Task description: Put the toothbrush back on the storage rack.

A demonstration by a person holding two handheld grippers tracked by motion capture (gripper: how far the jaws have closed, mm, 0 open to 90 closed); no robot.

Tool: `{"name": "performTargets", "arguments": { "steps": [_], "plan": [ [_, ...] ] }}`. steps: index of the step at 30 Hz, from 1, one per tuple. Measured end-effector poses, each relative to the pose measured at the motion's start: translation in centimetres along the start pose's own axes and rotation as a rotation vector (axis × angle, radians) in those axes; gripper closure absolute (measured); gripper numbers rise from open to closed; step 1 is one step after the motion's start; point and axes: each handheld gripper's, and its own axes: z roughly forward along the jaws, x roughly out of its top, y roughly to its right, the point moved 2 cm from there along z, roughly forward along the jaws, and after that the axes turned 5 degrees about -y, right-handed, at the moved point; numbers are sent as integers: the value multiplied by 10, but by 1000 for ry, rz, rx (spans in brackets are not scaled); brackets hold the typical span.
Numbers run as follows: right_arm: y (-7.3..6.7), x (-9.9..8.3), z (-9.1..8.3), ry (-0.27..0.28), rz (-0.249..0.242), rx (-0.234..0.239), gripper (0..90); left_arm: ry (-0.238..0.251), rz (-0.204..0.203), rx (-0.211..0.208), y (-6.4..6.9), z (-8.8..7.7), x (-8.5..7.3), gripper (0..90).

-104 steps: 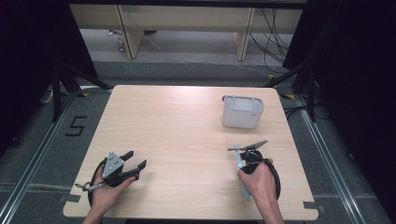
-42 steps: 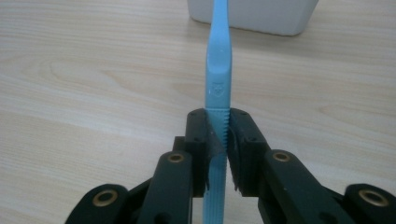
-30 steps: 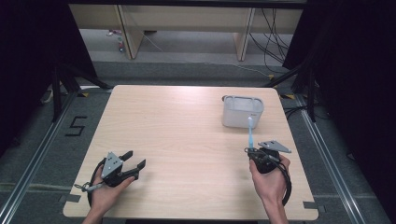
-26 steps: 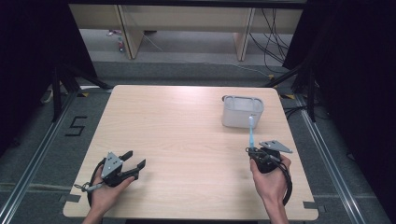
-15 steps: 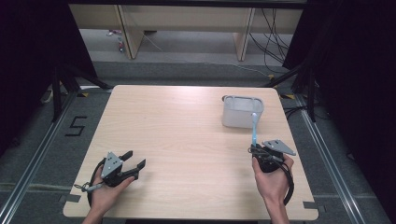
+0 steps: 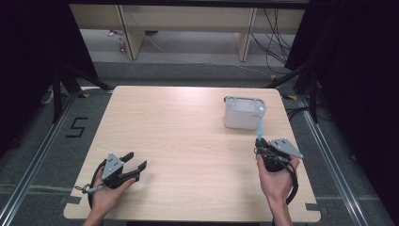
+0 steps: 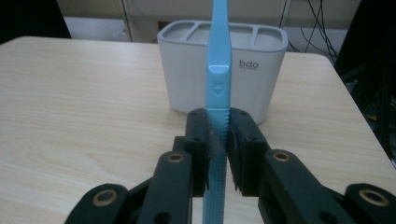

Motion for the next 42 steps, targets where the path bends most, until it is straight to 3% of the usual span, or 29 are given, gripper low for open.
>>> {"name": "performTargets", "arguments": {
  "steps": [4, 6, 7, 10, 13, 14, 17, 22, 23, 24, 28, 30, 32, 36, 37, 38, 42],
  "plan": [
    [1, 0, 2, 22, -13, -11, 787, 2, 6, 1, 0, 0, 0, 347],
    [0, 0, 2, 23, 4, 1, 787, 2, 6, 1, 0, 0, 0, 347],
    [2, 0, 2, 21, -13, -13, 787, -3, 4, 3, 0, 0, 0, 347],
    [1, 2, 2, 38, 15, 3, 787, 2, 0, 0, 0, 0, 0, 347],
    [3, 4, 4, 76, 1, -4, 787, 2, 2, 0, 0, 0, 0, 347],
    [1, 4, 3, 67, 35, -1, 787, 1, 1, 0, 0, 0, 0, 347],
    [3, 5, 5, 84, 8, -4, 787, 3, -1, -1, 0, 0, 0, 347],
    [5, 7, 8, 73, 7, -4, 787, -3, 5, 2, 0, 0, 0, 347],
    [2, 8, 9, 73, 42, 2, 787, 0, 2, -1, 0, 0, 0, 347],
    [5, 9, 10, 77, 13, 7, 787, -1, 1, -1, 0, 0, 0, 347],
    [8, 14, 11, 85, 5, 2, 787, -12, 0, 6, 0, 0, 0, 347],
    [7, 16, 10, 75, 31, -9, 787, -13, -1, 5, 0, 0, 0, 347],
    [10, 19, 13, 93, 1, -9, 787, -12, -1, 4, 0, 0, 0, 348],
    [11, 23, 16, 106, 16, -2, 787, -3, -3, 1, 0, 0, 0, 349],
    [10, 24, 16, 99, 41, -5, 787, -2, -2, 1, 0, 0, 0, 349],
    [13, 25, 17, 115, 2, -12, 787, -12, 1, 7, 0, -1, 0, 350],
    [17, 28, 20, 110, 13, -19, 787, 3, 0, -1, 0, 0, 0, 352]
  ]
}}
